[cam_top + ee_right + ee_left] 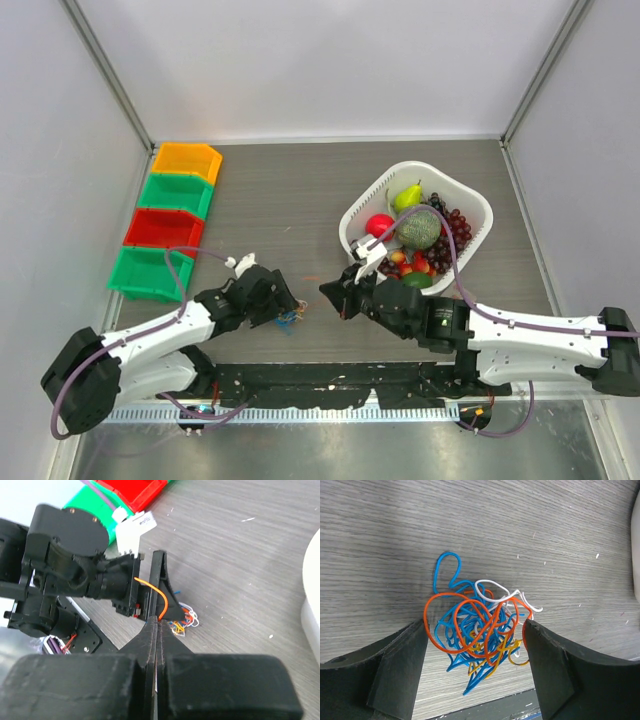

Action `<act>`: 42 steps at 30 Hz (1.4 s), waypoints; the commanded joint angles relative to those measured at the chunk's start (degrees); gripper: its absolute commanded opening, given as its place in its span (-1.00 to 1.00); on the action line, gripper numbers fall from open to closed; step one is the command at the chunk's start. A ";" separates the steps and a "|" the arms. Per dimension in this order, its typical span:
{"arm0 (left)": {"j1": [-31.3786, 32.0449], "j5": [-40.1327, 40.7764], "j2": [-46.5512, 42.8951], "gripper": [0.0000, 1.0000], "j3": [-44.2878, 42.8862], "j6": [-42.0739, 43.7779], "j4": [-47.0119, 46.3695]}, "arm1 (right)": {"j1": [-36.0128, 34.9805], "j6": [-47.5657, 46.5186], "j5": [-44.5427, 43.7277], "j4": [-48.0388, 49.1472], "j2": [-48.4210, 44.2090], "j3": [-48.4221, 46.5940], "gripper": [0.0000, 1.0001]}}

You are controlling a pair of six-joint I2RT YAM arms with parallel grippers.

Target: Untangle the cables

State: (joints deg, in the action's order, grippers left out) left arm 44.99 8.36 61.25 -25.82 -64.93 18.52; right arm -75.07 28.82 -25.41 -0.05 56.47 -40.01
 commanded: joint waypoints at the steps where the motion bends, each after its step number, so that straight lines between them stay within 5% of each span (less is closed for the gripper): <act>1: -0.08 2.44 -4.55 0.63 2.36 -0.73 -0.70 | -0.25 -2.28 -4.47 -7.15 0.14 -3.23 -0.99; 11: -0.08 -0.89 -1.15 0.84 2.45 2.96 -1.90 | -0.25 -6.75 0.27 -2.84 -3.12 -11.57 -0.99; 21: -0.17 0.60 7.30 0.83 2.09 2.61 -6.66 | -0.34 -20.37 -0.61 -6.71 6.71 -49.42 -0.99; 25: -0.17 0.78 6.17 0.83 0.96 2.96 -5.70 | -0.17 -24.60 -0.51 -7.24 11.90 -56.83 -0.99; 29: -0.17 1.92 -1.99 0.82 -0.89 4.89 -0.17 | -0.26 -25.48 -1.04 -6.63 13.23 -55.01 -0.99; 38: -0.17 2.54 -36.88 0.88 -8.80 7.71 16.88 | -0.17 -19.95 -3.59 -1.89 10.59 -37.62 -0.99; 42: -0.17 -2.10 -44.02 0.99 -9.42 9.90 13.93 | 0.10 -15.82 -4.39 -0.74 11.03 -30.32 -0.99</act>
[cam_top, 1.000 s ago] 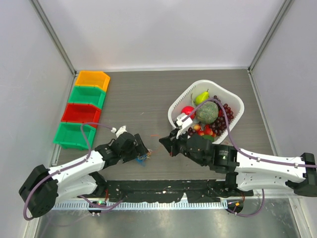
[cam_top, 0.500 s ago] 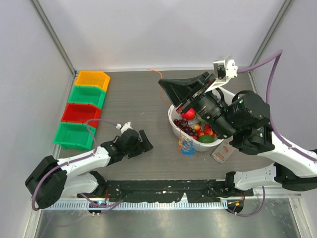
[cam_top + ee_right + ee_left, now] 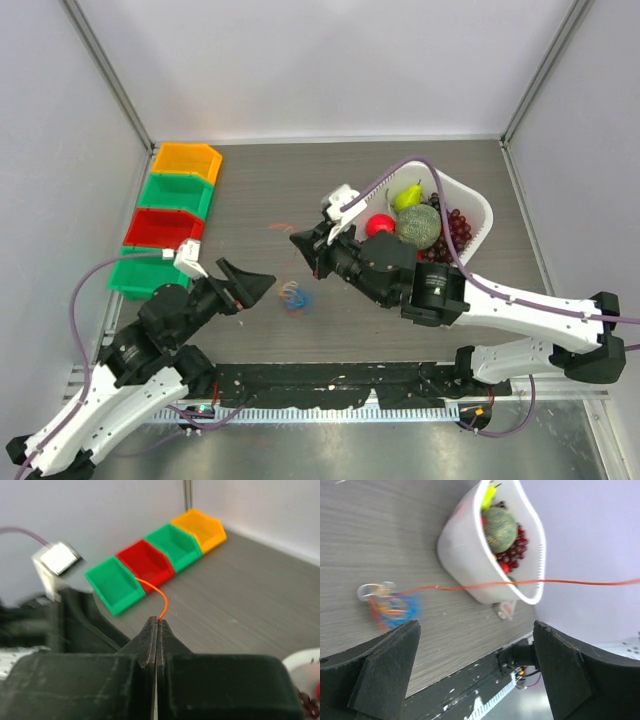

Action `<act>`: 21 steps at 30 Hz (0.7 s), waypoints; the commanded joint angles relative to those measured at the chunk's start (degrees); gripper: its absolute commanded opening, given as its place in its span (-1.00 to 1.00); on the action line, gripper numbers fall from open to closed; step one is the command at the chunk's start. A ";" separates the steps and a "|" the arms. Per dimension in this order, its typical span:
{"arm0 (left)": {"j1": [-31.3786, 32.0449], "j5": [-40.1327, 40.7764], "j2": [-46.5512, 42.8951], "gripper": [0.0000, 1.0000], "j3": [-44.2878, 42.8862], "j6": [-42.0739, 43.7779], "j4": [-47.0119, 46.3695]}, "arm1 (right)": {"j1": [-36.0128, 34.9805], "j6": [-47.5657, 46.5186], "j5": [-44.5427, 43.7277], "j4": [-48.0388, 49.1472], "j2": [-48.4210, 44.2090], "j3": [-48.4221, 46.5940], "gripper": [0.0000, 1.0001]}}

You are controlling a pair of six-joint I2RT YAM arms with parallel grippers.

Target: Untangle the cables

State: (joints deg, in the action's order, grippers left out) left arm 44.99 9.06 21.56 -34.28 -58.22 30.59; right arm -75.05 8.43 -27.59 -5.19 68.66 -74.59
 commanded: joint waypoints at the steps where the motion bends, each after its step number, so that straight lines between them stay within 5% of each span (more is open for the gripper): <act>1: -0.17 -4.30 -4.94 0.99 -0.44 4.07 -0.85 | 0.16 6.41 -1.33 4.57 -1.16 4.71 -0.99; 9: -0.17 -11.23 -2.59 0.92 1.33 16.71 -18.01 | 0.86 13.63 4.91 3.35 0.50 3.40 -0.99; 15: -0.08 -20.82 4.97 0.93 -3.77 27.00 -22.50 | 3.32 17.32 10.53 1.76 1.91 0.67 -0.99; 19: -0.17 -18.66 10.59 0.91 -7.72 31.84 -21.98 | 7.54 21.71 18.09 1.68 2.96 -0.73 -0.99; 21: -0.17 -14.18 12.44 0.52 -9.39 32.81 -21.63 | 9.12 23.21 22.13 1.59 3.40 -1.09 -0.99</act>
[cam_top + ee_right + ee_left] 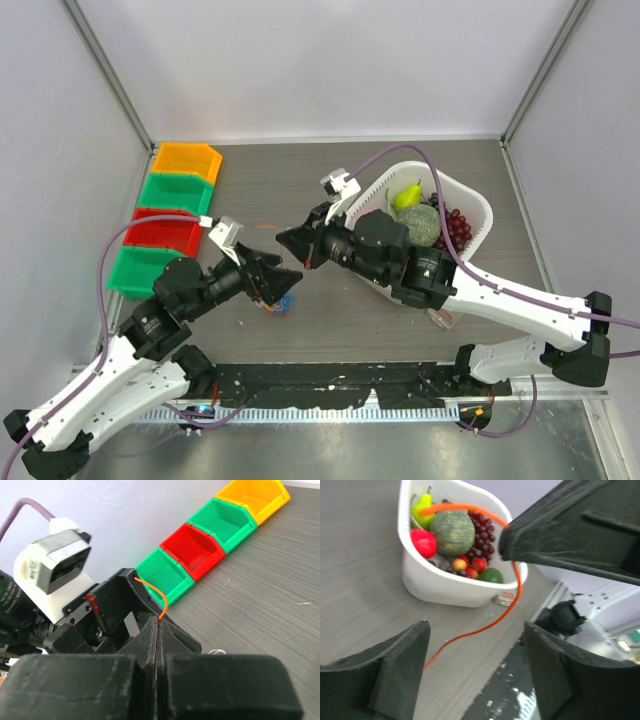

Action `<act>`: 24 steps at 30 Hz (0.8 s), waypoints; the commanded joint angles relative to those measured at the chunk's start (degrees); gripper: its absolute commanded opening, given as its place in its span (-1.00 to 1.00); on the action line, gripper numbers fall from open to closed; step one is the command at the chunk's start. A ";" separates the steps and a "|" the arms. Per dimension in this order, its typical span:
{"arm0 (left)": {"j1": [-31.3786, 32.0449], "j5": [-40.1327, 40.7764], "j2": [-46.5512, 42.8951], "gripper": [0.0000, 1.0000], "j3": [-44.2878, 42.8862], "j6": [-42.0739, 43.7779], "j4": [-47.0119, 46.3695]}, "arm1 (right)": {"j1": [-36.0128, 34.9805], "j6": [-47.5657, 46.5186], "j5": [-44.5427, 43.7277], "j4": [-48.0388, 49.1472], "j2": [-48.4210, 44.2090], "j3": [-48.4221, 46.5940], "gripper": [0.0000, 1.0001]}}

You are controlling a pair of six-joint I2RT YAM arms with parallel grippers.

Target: Untangle the cables

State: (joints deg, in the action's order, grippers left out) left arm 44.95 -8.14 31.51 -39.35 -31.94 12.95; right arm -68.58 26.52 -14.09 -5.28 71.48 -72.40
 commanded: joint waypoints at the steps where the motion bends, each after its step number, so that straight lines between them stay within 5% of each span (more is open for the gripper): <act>1: -0.12 5.22 3.46 0.37 -4.85 6.63 -3.90 | 2.66 5.29 8.90 1.41 0.50 -3.27 -0.99; 4: -0.12 6.91 5.75 -0.50 -7.57 7.51 -1.89 | 3.44 5.30 9.51 0.27 -0.55 -2.66 -0.99; 5: -0.12 7.00 6.37 -0.96 -8.71 7.34 -0.40 | 3.80 4.77 9.52 -0.78 -1.34 -2.40 -0.99; 7: -0.04 10.49 6.46 -1.00 -9.95 5.24 2.07 | 5.64 3.89 8.47 -3.58 -3.00 -0.82 -0.61; 8: -0.21 12.25 6.20 -1.00 -10.65 4.09 3.56 | 7.04 3.36 7.68 -4.90 -4.50 1.19 -0.19; 9: -0.13 14.27 6.02 -1.00 -11.35 2.60 5.14 | 7.75 1.62 7.58 -5.00 -5.64 2.86 -0.04; 10: -0.12 16.47 5.67 -1.00 -12.23 -0.28 6.98 | 8.28 0.04 6.97 -4.66 -7.92 6.79 0.33; 12: -0.12 20.70 4.88 -1.00 -14.25 -4.25 10.50 | 8.28 -6.19 7.14 -2.30 -10.73 13.21 0.63; 17: -0.12 21.94 5.14 -1.00 -19.61 -11.29 15.52 | 7.23 -10.35 16.54 11.14 -9.18 25.02 0.73; 24: -0.12 20.10 6.46 -1.00 -23.04 -13.67 14.91 | -0.06 -11.41 6.27 28.36 6.97 23.98 0.73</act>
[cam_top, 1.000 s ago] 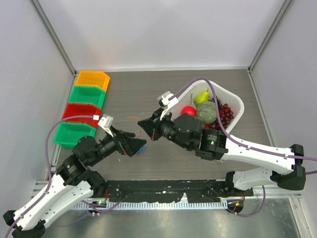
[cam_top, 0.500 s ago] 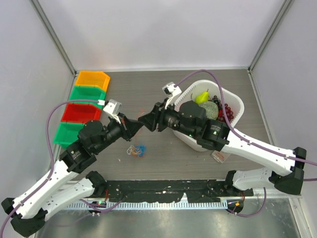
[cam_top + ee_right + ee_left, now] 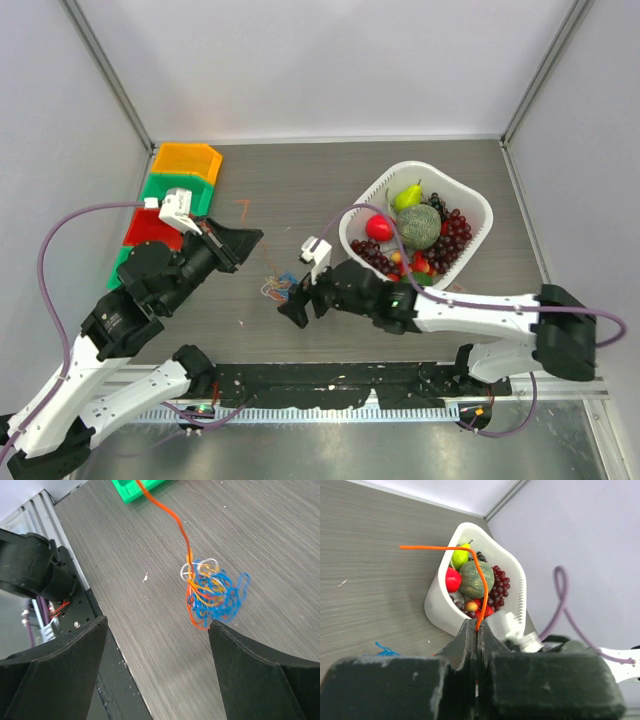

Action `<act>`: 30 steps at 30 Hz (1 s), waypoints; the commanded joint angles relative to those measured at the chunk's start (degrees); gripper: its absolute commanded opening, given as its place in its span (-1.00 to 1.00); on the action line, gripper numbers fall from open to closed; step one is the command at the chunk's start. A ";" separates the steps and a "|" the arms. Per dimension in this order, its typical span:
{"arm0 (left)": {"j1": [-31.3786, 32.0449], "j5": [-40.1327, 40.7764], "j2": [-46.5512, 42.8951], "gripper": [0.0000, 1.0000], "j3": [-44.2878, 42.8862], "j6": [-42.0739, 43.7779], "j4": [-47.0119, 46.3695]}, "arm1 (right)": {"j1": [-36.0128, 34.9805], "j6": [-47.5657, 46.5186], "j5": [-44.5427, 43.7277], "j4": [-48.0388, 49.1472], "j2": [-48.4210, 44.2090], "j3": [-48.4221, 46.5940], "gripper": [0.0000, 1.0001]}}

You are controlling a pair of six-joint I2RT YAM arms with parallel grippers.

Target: Untangle the cables

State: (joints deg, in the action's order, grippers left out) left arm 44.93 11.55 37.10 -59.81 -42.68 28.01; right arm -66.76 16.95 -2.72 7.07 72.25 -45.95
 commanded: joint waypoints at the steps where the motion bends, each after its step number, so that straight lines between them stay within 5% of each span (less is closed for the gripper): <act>1: -0.10 -0.21 0.87 -1.00 -3.03 -3.29 -0.58 | -2.05 -1.66 -7.54 18.13 7.80 -2.30 0.72; 8: -0.10 -3.81 3.41 -1.00 -8.91 -4.61 -0.41 | -2.06 0.10 -18.81 26.39 19.85 -6.17 0.45; 14: -0.10 -4.96 7.36 -1.00 -19.97 -2.51 0.20 | -2.06 5.27 -19.43 32.04 26.88 0.24 -0.26; 20: -0.10 -0.66 16.85 -1.00 -40.70 6.71 5.29 | -2.06 14.77 -16.96 33.89 28.65 8.24 -0.14; 30: -0.10 4.70 32.32 -1.00 -70.41 15.69 13.65 | -0.48 16.70 -23.64 20.11 25.22 9.31 0.29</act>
State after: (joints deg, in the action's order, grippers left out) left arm 44.93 13.28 65.28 -120.03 -31.94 40.23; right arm -68.38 30.74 -21.89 33.61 99.61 -36.62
